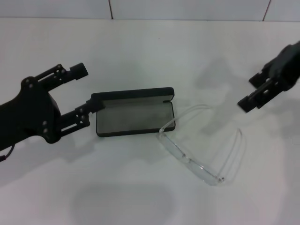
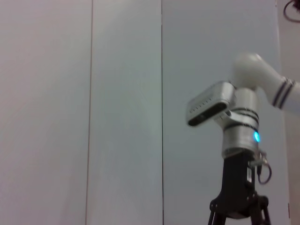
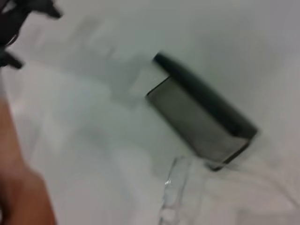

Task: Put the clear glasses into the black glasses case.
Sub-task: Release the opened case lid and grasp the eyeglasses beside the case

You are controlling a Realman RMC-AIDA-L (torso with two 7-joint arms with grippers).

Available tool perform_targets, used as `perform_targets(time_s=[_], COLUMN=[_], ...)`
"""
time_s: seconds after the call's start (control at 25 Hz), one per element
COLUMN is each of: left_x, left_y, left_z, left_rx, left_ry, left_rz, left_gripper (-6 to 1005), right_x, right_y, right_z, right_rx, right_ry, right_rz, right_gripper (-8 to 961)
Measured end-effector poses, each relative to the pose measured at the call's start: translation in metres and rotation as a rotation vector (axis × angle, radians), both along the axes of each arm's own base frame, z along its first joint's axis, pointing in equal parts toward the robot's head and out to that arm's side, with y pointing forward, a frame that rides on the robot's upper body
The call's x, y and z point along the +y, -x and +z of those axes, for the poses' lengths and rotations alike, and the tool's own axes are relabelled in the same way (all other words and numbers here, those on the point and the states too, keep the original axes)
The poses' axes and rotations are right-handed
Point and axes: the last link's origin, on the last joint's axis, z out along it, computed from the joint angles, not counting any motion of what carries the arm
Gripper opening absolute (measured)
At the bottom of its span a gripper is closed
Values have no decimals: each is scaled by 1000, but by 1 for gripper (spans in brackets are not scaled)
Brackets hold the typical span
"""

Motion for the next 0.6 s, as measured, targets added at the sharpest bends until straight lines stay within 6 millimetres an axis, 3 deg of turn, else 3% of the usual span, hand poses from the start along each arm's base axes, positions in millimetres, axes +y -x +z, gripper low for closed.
perform_targets(time_s=[0.2,0.4,0.6], left_x=[-4,-7,-7], left_y=[4,8,10], left_z=[-5,-8,-12], left_rx=[25,30,27], left_ry=[7,15,29], left_rz=[0,19,31], left_gripper=[711,711,710], right_x=[0,0,1], right_y=[33,52,63], right_z=[-30,-63,-78], right_rx=[-192,-385,-415], right_ry=[95,126,105], right_rz=[27,82,110], right_gripper=[855,854,852])
